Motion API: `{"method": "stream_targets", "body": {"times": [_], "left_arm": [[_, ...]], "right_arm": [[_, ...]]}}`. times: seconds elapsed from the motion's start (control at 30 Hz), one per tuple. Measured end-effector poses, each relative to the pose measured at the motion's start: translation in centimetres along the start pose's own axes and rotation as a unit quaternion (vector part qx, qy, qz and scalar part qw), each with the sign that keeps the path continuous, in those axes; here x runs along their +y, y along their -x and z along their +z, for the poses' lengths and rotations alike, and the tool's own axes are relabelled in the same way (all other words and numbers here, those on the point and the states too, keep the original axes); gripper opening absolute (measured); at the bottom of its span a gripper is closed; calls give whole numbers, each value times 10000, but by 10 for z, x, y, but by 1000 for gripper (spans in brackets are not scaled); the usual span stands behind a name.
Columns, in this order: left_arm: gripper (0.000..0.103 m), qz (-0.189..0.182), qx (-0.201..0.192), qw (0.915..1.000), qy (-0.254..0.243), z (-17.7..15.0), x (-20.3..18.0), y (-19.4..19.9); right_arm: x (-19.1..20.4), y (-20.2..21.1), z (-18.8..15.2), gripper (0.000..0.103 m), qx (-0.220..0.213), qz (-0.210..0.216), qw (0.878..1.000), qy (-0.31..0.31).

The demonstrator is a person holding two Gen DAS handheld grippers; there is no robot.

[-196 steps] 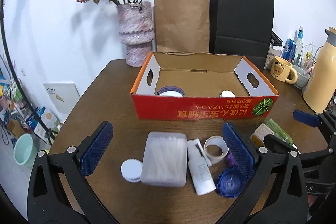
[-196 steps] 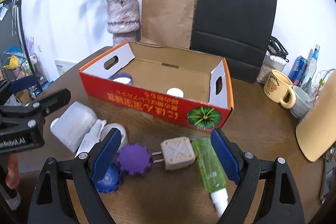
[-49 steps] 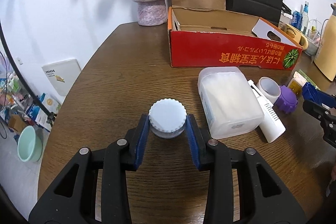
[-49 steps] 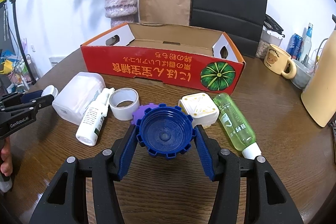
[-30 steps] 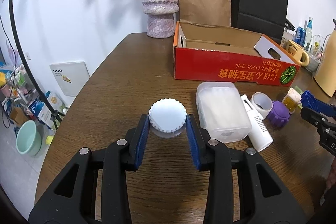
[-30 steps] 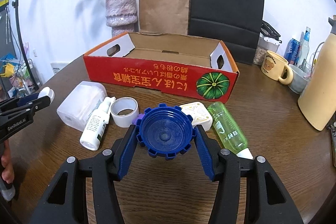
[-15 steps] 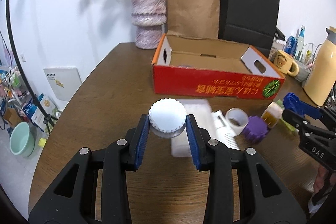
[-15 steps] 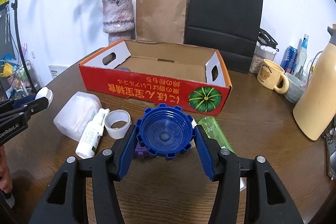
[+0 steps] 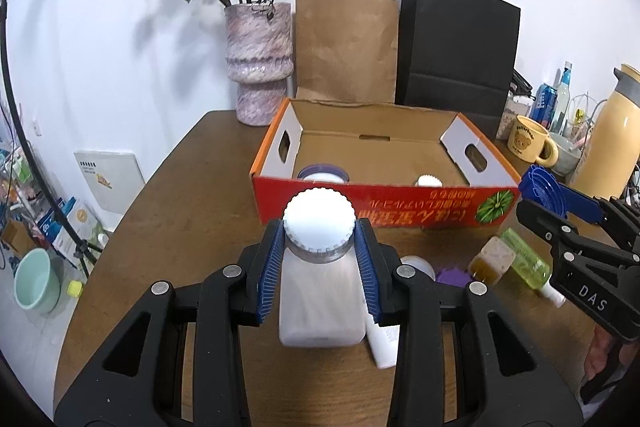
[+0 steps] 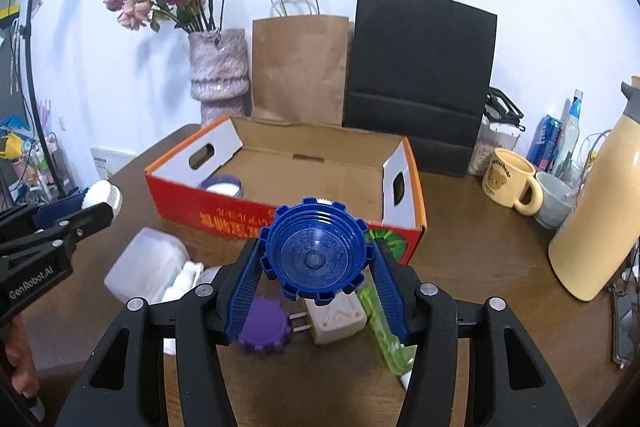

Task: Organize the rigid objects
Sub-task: 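Carry the white cap and blue cap into the red box with both grippers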

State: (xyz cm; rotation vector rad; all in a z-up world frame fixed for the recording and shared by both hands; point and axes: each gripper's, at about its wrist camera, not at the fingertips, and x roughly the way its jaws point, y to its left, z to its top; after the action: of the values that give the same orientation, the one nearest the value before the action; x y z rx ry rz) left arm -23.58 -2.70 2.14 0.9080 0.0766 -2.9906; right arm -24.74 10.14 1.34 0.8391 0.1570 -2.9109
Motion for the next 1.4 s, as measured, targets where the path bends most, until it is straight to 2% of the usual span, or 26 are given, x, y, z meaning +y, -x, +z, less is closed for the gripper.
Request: {"method": "stream_targets", "body": {"times": [0.63,1.4], "left_arm": [[32,-82,-256,9995,161,43,-20,-35],[32,-112,-258,9991,328,88,-34,-96]], "right_arm": [[-19,-43,32,59,-20,107,9995,-290],[-32,-103,67,59,69,42,9992,-391]]}}
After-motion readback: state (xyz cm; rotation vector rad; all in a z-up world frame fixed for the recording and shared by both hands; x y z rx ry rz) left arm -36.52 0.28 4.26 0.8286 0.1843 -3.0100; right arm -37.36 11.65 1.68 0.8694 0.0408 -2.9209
